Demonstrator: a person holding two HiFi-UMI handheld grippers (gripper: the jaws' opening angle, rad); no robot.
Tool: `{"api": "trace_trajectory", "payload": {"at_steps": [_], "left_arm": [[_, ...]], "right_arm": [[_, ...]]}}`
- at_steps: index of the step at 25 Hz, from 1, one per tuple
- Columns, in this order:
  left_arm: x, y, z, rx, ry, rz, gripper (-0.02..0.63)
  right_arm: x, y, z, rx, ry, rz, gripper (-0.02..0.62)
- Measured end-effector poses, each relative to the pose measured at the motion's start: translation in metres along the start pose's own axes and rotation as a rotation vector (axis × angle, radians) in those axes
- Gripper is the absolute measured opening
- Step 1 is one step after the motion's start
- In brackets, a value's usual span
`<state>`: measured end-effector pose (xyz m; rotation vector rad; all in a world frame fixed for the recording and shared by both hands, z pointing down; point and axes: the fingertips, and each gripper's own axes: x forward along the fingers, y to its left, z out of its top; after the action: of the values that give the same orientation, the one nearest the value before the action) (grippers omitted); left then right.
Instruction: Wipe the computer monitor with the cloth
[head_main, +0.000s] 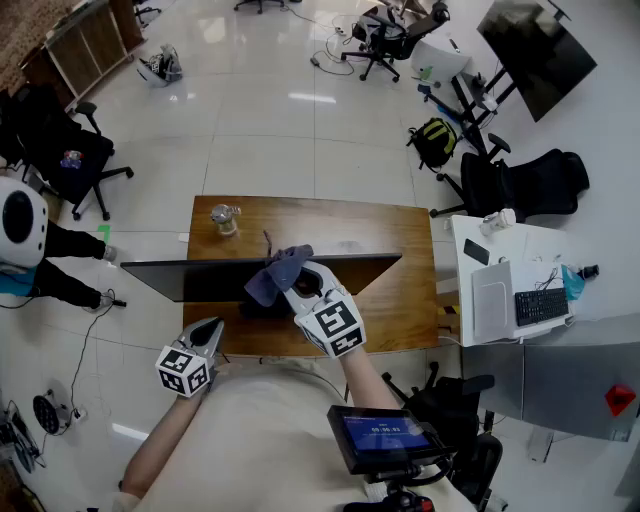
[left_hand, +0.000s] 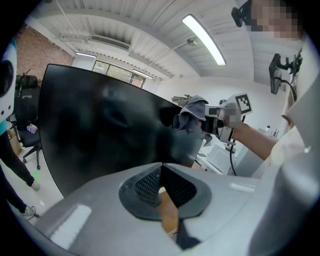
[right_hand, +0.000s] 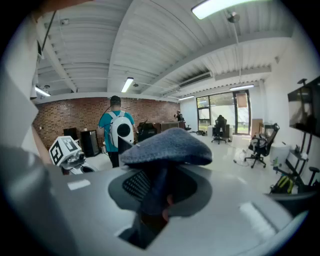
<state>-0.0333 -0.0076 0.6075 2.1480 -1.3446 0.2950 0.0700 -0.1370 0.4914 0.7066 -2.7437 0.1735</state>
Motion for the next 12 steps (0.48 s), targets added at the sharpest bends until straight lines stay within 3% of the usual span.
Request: {"api": "trace_trajectory", "payload": {"at_steps": [12], "left_arm": [[-0.001,-0.007,-0.004,0.0,-0.005,0.009,0.0]], "right_arm": [[-0.027,-0.033,-0.018,0.02,0.022,-0.077,0.086]]}}
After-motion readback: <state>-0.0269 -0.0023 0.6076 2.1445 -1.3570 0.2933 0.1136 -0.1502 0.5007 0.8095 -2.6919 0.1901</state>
